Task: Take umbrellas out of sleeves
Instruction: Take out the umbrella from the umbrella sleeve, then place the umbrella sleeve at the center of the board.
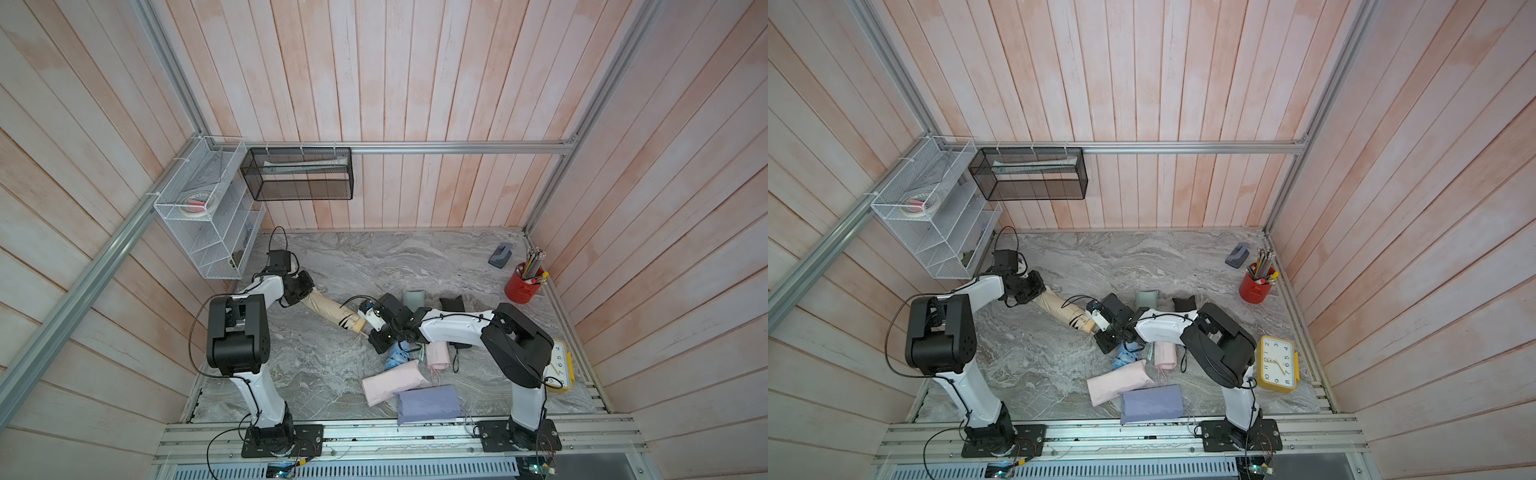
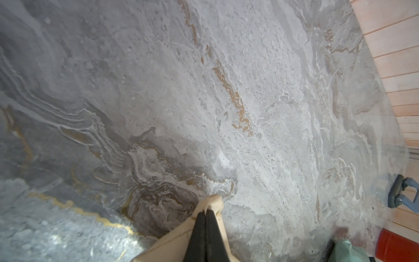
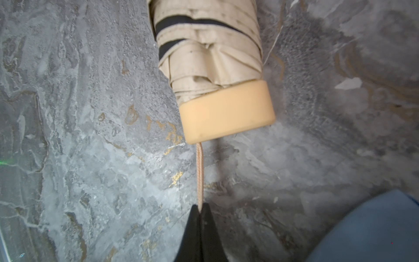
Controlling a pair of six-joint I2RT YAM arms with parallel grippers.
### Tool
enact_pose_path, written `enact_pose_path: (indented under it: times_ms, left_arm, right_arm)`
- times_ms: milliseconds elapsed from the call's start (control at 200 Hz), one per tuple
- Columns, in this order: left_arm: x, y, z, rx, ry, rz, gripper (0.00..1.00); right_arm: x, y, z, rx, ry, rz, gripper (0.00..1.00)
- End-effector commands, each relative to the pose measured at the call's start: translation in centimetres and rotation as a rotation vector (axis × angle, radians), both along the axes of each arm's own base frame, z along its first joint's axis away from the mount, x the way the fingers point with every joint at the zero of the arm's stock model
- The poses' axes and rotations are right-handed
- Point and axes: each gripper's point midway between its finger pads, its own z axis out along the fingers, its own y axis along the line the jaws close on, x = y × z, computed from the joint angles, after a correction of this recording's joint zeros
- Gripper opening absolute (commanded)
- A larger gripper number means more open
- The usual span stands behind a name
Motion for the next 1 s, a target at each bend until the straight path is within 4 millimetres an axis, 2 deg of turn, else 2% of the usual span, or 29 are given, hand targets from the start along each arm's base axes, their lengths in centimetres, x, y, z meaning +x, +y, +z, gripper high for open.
enact_pose_path:
  times_ms: [0,475,995]
  left_arm:
    - [2.0,1.5,2.8,0.033,-0.100,0.025,0.00]
    - [2.7,1.6,3.9,0.041,-0.117,0.023,0.00]
    - [3.4,2.7,5.9,0.105,-0.139,0.022,0.00]
  right_arm:
    - [-1.5,-1.7,-1.1,-0.067,0.050,-0.009,0.00]
    - [-1.8,-1.8,-1.2,-0.066,0.051,-0.011,0.00]
    - [-1.8,-1.7,-1.1,-0.061,0.049,-0.010,0.00]
